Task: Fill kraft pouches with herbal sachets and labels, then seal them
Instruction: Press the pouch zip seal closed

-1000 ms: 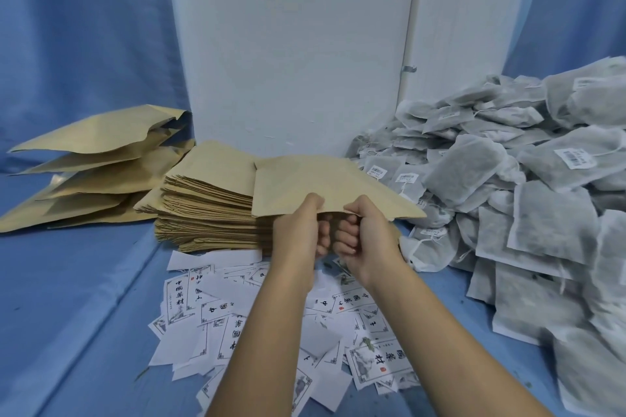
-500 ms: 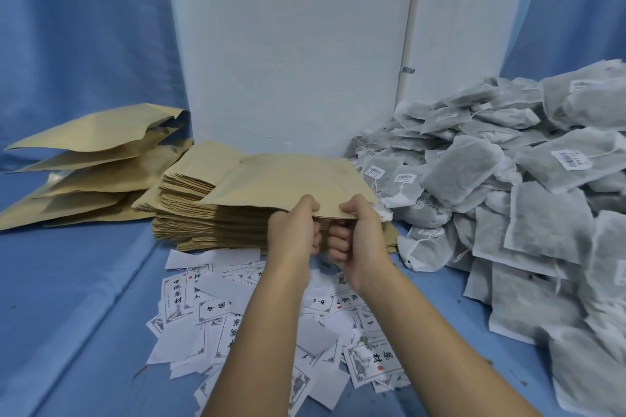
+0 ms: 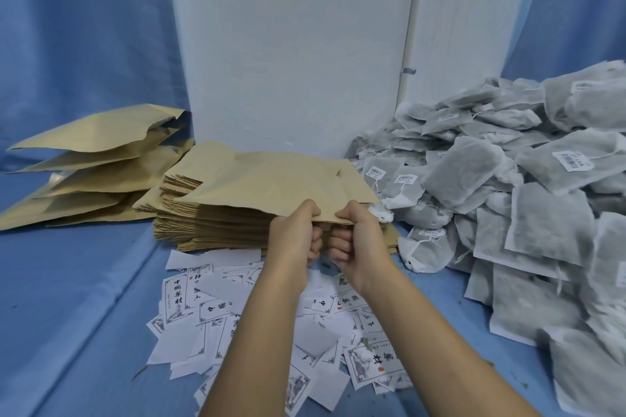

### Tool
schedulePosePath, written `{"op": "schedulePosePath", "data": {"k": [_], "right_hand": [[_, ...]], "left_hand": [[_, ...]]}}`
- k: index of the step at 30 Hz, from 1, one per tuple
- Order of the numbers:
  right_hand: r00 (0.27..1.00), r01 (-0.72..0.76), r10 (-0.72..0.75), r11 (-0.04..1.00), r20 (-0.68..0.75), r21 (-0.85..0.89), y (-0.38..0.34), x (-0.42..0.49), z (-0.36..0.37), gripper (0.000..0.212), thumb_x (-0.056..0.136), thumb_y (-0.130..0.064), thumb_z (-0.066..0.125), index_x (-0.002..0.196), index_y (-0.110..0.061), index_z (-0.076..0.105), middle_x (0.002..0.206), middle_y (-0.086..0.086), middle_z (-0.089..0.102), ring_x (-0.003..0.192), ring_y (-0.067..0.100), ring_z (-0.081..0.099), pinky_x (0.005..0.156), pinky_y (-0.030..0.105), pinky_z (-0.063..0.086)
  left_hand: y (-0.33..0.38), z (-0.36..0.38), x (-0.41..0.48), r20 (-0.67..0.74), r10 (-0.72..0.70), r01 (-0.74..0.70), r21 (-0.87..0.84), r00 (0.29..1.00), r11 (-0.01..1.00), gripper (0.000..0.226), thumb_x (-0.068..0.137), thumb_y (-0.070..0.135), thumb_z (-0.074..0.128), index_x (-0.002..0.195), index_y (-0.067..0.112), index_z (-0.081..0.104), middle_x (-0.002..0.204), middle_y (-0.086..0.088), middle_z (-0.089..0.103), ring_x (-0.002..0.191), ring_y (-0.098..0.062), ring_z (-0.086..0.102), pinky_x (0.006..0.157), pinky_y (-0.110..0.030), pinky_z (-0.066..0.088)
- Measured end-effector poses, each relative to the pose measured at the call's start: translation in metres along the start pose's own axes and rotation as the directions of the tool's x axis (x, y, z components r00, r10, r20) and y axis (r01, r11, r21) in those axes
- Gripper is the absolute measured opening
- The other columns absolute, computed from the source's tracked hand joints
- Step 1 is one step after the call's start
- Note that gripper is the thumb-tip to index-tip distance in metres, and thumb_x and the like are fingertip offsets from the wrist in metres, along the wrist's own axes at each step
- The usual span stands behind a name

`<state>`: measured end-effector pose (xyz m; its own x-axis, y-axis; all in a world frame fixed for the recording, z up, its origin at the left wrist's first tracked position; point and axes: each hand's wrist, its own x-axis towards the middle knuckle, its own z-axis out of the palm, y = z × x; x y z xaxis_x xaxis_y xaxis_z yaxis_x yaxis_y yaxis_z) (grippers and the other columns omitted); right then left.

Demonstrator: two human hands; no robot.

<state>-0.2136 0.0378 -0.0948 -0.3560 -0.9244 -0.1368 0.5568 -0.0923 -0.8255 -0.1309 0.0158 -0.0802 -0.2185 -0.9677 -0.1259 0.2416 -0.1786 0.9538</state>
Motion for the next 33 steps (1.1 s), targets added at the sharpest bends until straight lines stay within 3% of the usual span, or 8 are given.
{"op": "schedulePosePath", "data": {"k": [5, 11, 14, 18, 23, 28, 33], "right_hand": [[0.999, -0.001, 0.006, 0.992, 0.044, -0.122, 0.002, 0.001, 0.000, 0.033, 0.084, -0.014, 0.044, 0.051, -0.011, 0.049, 0.045, 0.002, 0.041, 0.034, 0.007, 0.019, 0.032, 0.016, 0.013], [0.993, -0.037, 0.057, 0.984, 0.107, -0.177, 0.004, -0.002, 0.000, 0.037, 0.092, -0.018, 0.052, 0.057, -0.015, 0.041, 0.041, -0.006, 0.035, 0.033, 0.005, 0.021, 0.033, 0.015, 0.015], [0.996, -0.021, 0.033, 0.988, 0.081, -0.151, 0.000, -0.003, 0.000, 0.039, 0.093, -0.018, 0.053, 0.057, -0.015, 0.039, 0.042, -0.005, 0.033, 0.033, 0.005, 0.020, 0.034, 0.015, 0.013], [0.999, -0.024, 0.026, 0.997, 0.027, -0.076, 0.003, -0.003, 0.004, 0.040, 0.093, -0.018, 0.053, 0.057, -0.016, 0.036, 0.037, -0.008, 0.028, 0.030, 0.005, 0.018, 0.032, 0.015, 0.011], [0.999, 0.029, -0.026, 0.997, -0.042, 0.078, 0.004, -0.004, 0.006, 0.037, 0.091, -0.021, 0.052, 0.060, -0.017, 0.033, 0.040, -0.007, 0.026, 0.031, 0.006, 0.018, 0.032, 0.017, 0.013], [0.988, 0.103, -0.093, 0.992, -0.124, 0.073, 0.001, -0.003, 0.003, 0.034, 0.088, -0.014, 0.050, 0.060, -0.017, 0.031, 0.040, -0.008, 0.025, 0.032, 0.006, 0.016, 0.033, 0.018, 0.013], [0.997, 0.057, -0.053, 0.996, -0.054, 0.069, 0.005, -0.004, 0.006, 0.033, 0.088, -0.025, 0.054, 0.063, -0.016, 0.036, 0.047, -0.002, 0.031, 0.036, 0.009, 0.023, 0.036, 0.019, 0.018]], "left_hand": [[-0.002, 0.004, -0.002, 0.066, -0.025, 0.026, -0.014, 0.997, 1.000, 0.031, 0.085, 0.011, 0.051, 0.054, 0.009, 0.045, 0.033, 0.004, 0.032, 0.028, -0.008, 0.023, 0.033, -0.011, 0.017], [-0.004, 0.000, 0.002, -0.037, 0.020, -0.021, -0.039, 0.999, 0.999, 0.028, 0.083, 0.009, 0.050, 0.055, 0.004, 0.049, 0.033, 0.002, 0.033, 0.028, -0.009, 0.024, 0.033, -0.012, 0.017], [-0.001, -0.005, 0.005, -0.082, 0.051, -0.050, 0.008, 0.995, 0.999, 0.028, 0.084, 0.015, 0.052, 0.058, 0.008, 0.048, 0.036, 0.002, 0.034, 0.030, -0.010, 0.025, 0.033, -0.013, 0.017], [0.002, -0.013, 0.008, -0.152, 0.087, -0.098, -0.067, 0.985, 0.993, 0.028, 0.086, 0.011, 0.052, 0.059, 0.008, 0.044, 0.032, 0.006, 0.034, 0.026, -0.007, 0.023, 0.031, -0.014, 0.016], [0.000, -0.007, 0.006, -0.066, 0.078, -0.081, -0.048, 0.995, 0.996, 0.028, 0.088, 0.014, 0.053, 0.062, 0.008, 0.046, 0.035, 0.003, 0.036, 0.029, -0.008, 0.027, 0.033, -0.013, 0.019], [0.001, -0.009, 0.005, -0.142, 0.117, -0.130, -0.088, 0.983, 0.988, 0.033, 0.087, 0.011, 0.050, 0.054, 0.003, 0.049, 0.033, 0.003, 0.036, 0.028, -0.008, 0.025, 0.031, -0.014, 0.018], [-0.001, -0.006, 0.003, -0.049, 0.057, -0.061, -0.080, 0.997, 0.995, 0.028, 0.088, 0.013, 0.048, 0.062, 0.003, 0.049, 0.033, 0.002, 0.040, 0.028, -0.009, 0.029, 0.032, -0.013, 0.021]]}}
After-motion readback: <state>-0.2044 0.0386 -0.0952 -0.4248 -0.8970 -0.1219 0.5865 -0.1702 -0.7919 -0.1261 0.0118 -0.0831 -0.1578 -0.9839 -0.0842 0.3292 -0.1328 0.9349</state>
